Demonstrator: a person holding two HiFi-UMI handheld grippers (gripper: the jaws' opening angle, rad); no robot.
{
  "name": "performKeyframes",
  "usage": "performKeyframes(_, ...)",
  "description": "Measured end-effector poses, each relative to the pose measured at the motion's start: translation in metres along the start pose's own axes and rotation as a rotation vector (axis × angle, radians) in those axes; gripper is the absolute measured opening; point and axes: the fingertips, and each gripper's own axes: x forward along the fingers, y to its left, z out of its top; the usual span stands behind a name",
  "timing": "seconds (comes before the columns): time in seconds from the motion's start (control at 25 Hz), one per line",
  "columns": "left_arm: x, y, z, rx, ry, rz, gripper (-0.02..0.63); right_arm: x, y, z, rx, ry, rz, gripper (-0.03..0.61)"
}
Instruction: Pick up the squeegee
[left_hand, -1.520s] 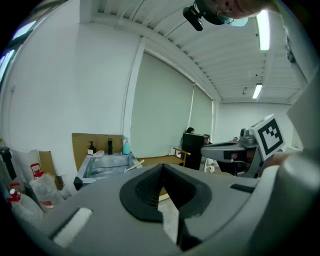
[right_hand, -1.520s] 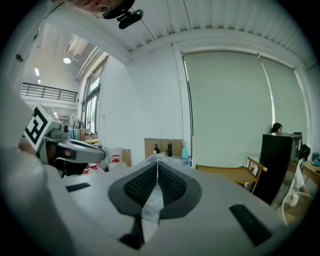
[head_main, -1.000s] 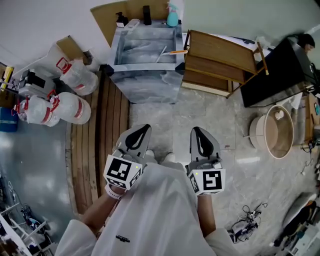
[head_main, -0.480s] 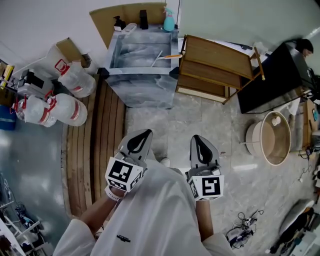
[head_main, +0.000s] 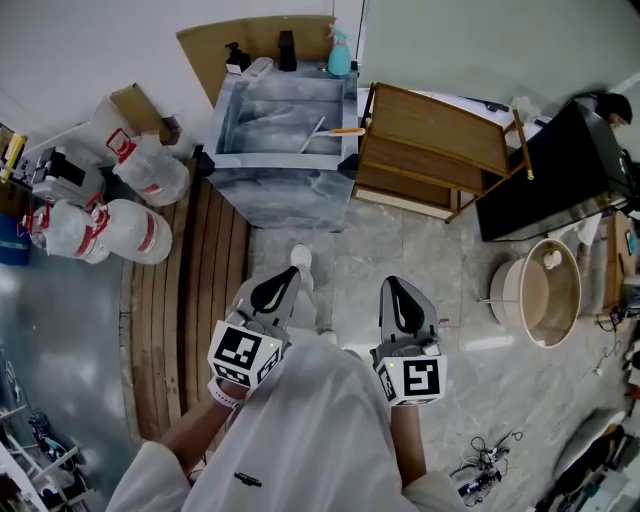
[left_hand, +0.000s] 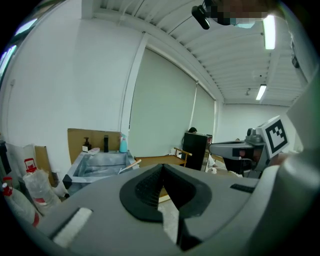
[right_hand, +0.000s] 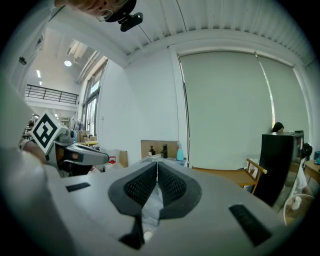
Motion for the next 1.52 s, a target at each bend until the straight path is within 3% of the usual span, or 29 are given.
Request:
performKeyframes(0.2,0.054,0.039,0.014,-0.007,0.007,-0.025,0.005,0.059,-0.025,0.005,-0.004,0.021,-0.011,0.006)
performKeyframes(0.48,0.132,0.113,0.059,0.012,0.015,-0.054,0.005,0.165,-0.066,0.044,-0.024,0.027,-0.037,0.008)
performKeyframes(0.92,0.231,0.220,0.099,0.061,0.041,-0.196,0.005,0.322,-0.084,0.071,-0.040,0.065,-0.063,0.008)
performKeyframes(1.16,0.261,0.246,0.102,0.062,0.053,-0.239,0.005,0.364,-0.088,0.076,-0.031,0.067,-0.085,0.008)
performKeyframes(1.52,0.286,0.259,0.087,0.083,0.111,-0.235,0.005,0.375,-0.097,0.062,0.001,0.090,-0.081,0.008)
